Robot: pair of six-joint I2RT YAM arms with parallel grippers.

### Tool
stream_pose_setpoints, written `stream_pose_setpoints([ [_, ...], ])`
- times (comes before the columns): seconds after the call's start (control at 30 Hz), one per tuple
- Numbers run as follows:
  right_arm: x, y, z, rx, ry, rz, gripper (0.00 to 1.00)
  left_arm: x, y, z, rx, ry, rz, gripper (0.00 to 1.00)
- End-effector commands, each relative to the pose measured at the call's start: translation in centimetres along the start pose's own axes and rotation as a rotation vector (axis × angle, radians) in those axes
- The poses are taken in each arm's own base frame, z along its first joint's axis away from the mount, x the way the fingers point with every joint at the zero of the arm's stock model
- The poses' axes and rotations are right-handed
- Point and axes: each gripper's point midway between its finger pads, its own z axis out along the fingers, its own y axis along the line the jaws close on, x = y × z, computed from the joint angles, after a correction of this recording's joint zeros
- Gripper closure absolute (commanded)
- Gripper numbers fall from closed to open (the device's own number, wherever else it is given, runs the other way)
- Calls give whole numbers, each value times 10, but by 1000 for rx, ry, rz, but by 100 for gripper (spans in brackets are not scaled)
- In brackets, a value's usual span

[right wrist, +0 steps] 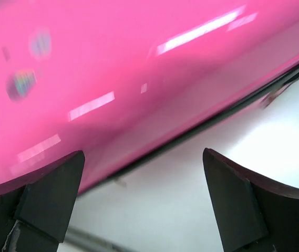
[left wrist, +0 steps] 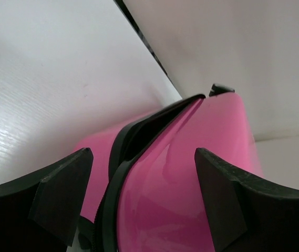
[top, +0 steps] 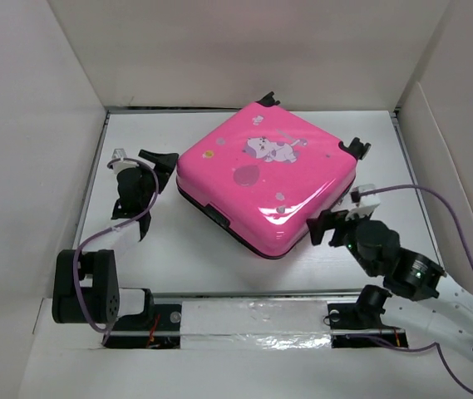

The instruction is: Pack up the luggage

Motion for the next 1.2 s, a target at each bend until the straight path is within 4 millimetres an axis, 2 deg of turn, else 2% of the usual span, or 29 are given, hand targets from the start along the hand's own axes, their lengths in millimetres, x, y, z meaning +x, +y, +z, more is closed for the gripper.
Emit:
stream_pose_setpoints([
  [0.0,-66,-27,-15,126,-193,45,0,4,-32,4,139,58,-3,23],
  [0.03,-77,-30,-13,144,-224,48,0,9,-28,4,138,75,-7,22],
  [0.07,-87,-48,-10,225,-242,25,0,15,-25,4,144,100,-10,21],
  [0.1,-88,-54,1,261,-222,-1,0,16,-28,4,163,105,-13,19],
  [0.13,-103,-58,7,275,-257,17,0,19,-27,4,166,118,-22,19],
  [0.17,-110,-68,14,302,-266,19,0,23,-26,4,170,132,-28,18],
  [0.2,-117,-93,20,357,-278,50,0,22,-31,3,195,128,-30,17],
  [0.27,-135,-118,34,384,-337,108,0,25,-35,0,226,143,-54,16],
  [0.3,-146,-151,36,450,-378,173,0,24,-40,-1,249,142,-54,16],
  [0.37,-151,-184,34,511,-417,243,0,26,-44,-2,260,145,-48,16],
  [0.4,-166,-208,26,541,-496,272,1,25,-45,-3,264,139,-47,16],
  [0.43,-164,-221,30,547,-504,323,4,28,-45,-3,263,138,-45,16],
  [0.47,-151,-239,43,562,-453,356,12,28,-45,-3,264,136,-45,16],
  [0.5,-152,-240,49,508,-427,373,20,27,-45,-3,266,132,-39,16],
  [0.53,-149,-256,50,516,-425,398,31,31,-46,-3,270,142,-36,16],
  [0.57,-145,-263,54,512,-431,432,59,32,-44,-2,265,143,-34,16],
  [0.6,-124,-270,70,485,-376,456,64,32,-45,-2,272,141,-36,16],
  [0.67,-109,-278,80,468,-333,479,67,35,-42,-2,277,148,-39,17],
  [0.7,-94,-281,90,463,-283,491,67,34,-43,-2,285,144,-38,18],
  [0.77,-74,-272,106,416,-229,483,63,37,-41,-2,277,141,-26,19],
  [0.87,-57,-245,144,275,-136,442,59,40,-40,-6,281,133,-17,23],
  [0.9,-56,-220,161,182,-90,414,59,39,-39,-8,285,129,-12,24],
  [0.93,-40,-214,178,148,-18,415,58,45,-36,-11,277,137,-10,24],
  [0.97,-57,-205,190,99,-29,370,57,43,-36,-15,282,124,-5,24],
  [1.0,-60,-181,203,16,-11,345,57,42,-36,-18,284,119,-3,24],
  [1.03,-67,-172,211,-25,-16,325,57,45,-30,-22,275,122,-2,24],
  [1.07,-81,-164,221,-59,-31,289,56,46,-37,-29,297,119,5,24],
  [1.13,-92,-149,231,-96,-26,247,55,55,-32,-37,282,135,18,24],
  [1.17,-98,-149,233,-97,-34,236,55,53,-36,-43,292,118,24,24],
])
